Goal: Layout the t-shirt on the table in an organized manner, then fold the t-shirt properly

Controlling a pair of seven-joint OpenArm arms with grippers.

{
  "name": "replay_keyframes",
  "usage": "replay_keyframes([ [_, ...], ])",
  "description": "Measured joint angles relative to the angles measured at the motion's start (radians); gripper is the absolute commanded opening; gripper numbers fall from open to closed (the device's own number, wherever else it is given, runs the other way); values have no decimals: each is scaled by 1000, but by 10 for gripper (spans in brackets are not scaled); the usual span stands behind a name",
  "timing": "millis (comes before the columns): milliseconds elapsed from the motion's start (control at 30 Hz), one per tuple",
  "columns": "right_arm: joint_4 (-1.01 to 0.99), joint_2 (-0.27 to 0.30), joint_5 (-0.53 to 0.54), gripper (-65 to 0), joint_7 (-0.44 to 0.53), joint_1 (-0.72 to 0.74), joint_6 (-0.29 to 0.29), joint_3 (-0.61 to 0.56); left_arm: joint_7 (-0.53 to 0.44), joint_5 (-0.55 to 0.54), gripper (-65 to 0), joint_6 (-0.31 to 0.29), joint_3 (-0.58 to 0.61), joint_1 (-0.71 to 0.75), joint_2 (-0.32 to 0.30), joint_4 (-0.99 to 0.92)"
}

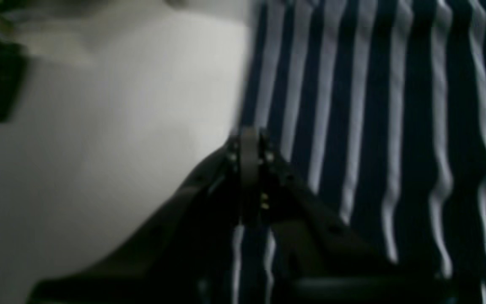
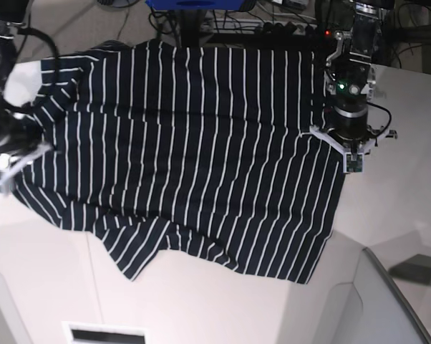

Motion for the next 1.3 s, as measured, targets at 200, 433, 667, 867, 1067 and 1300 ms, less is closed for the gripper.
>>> replay_keyframes([
  [200,-252,-48,6,-623,15,91,-5,-95,4,-3,-650,-5,39,-170,63,-244],
  [433,-304,1,-3,-621,19,52,-154,-90,-50,10,-650,4,82,-286,67,-494],
  [667,-303,6,-7,-621,22,-44,-156,95,-56,10,-650,0,69,-275,43,-497],
  [867,-305,48,-2,-621,13,-92,-154,123,-59,10,-650,7,70,-262,27,-493],
  [1067,-142,55,3,-621,0,-104,-277,122,3,-1,-650,-3,68,-249,26,-431],
  [1300,-77,54,3,-620,-4,-39,-353,110,4,0,-650,-1,67,-234,-8,-333],
])
